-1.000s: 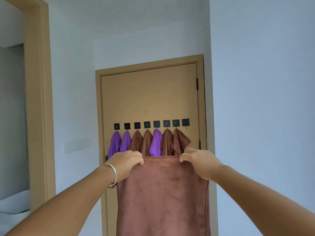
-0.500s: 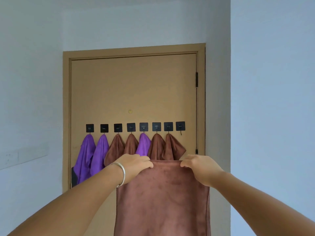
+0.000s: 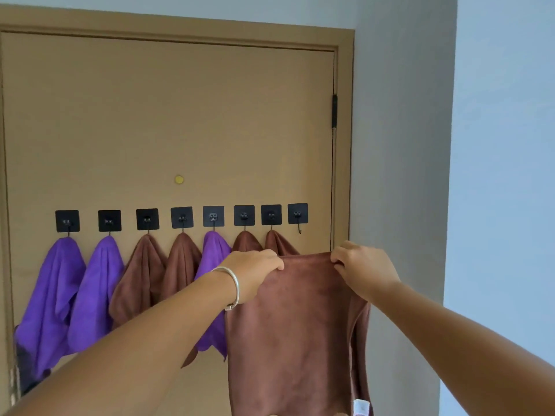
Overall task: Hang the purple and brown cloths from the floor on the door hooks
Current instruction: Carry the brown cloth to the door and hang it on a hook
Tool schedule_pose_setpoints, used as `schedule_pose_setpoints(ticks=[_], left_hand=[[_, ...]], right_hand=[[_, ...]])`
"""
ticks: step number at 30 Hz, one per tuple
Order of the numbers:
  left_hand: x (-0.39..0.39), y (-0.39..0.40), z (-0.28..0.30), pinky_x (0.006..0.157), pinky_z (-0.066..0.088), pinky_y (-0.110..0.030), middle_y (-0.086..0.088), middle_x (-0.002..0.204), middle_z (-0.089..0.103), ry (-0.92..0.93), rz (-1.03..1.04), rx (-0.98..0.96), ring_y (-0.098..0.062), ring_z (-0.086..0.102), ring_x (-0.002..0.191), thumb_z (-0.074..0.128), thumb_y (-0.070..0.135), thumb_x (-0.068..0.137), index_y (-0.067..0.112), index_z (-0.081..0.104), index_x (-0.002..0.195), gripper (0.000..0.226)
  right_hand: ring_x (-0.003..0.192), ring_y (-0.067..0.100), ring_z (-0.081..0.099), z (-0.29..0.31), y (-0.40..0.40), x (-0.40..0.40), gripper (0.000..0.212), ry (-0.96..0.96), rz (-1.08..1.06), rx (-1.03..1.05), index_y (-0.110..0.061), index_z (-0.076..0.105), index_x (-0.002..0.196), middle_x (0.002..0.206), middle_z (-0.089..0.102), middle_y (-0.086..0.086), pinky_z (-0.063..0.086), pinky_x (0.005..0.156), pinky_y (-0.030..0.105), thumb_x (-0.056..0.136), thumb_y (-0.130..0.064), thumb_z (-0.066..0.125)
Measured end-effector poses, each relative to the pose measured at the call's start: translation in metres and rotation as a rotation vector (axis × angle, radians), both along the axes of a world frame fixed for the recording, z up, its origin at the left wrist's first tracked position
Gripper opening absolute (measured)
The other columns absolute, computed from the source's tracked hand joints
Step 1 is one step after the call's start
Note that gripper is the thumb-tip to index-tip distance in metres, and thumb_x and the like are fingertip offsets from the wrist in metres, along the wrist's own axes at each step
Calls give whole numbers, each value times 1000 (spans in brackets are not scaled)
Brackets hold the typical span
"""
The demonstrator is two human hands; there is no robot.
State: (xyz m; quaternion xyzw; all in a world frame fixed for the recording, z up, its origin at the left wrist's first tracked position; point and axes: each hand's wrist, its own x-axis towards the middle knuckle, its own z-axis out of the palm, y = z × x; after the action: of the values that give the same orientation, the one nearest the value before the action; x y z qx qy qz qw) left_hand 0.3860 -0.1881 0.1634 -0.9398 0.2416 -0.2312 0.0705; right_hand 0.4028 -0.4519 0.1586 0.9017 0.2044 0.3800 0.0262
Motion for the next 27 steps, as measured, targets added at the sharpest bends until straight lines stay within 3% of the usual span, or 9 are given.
schedule_pose_setpoints(ticks=[3,7,10,12,16,19,27], left_hand=[[41,-9,5,69,40,-30,12,122,45,-15,12,-16,-18,56,97,47,-10,76,33,45,126,66],[90,-19,9,81,45,-32,8,129,46,-24,86,-63,-19,56,104,47,-8,79,32,44,133,67],[120,-30,17,86,45,-34,6,135,44,-42,163,-16,-21,54,112,51,-5,82,36,34,143,75],[139,-39,23,78,44,-33,1,136,43,-57,205,49,-23,52,112,49,0,86,39,26,146,75],[171,-53,33,52,26,-28,-7,127,41,-82,274,120,-26,54,92,51,6,85,37,26,145,72],[194,-57,38,57,31,-31,-8,120,42,-83,327,132,-27,56,93,55,7,83,31,31,143,69],[234,-52,28,65,35,-34,-9,121,42,-84,327,139,-26,52,99,51,17,92,29,31,143,55]], right_hand=[[73,20,57,9,0,40,16,-21,-23,22,-23,61,95,91,57,-4,49,60,32,96,-17,46],[68,19,53,15,1,95,20,-56,-25,24,-25,61,98,85,51,-5,33,51,27,92,-9,50],[72,20,54,20,1,132,31,-58,29,17,-25,62,111,93,55,-1,43,57,28,91,-5,50],[72,20,53,24,3,154,38,-48,53,29,-26,63,116,93,53,1,47,60,30,89,-3,49],[72,18,48,26,9,196,35,-15,61,43,-24,61,119,90,45,0,47,60,30,92,-7,46],[72,14,44,28,12,225,33,-25,60,31,-22,60,119,89,43,-2,40,58,27,93,-8,45],[79,15,48,18,24,266,22,19,68,132,-17,55,114,98,50,2,43,63,30,95,-14,45]])
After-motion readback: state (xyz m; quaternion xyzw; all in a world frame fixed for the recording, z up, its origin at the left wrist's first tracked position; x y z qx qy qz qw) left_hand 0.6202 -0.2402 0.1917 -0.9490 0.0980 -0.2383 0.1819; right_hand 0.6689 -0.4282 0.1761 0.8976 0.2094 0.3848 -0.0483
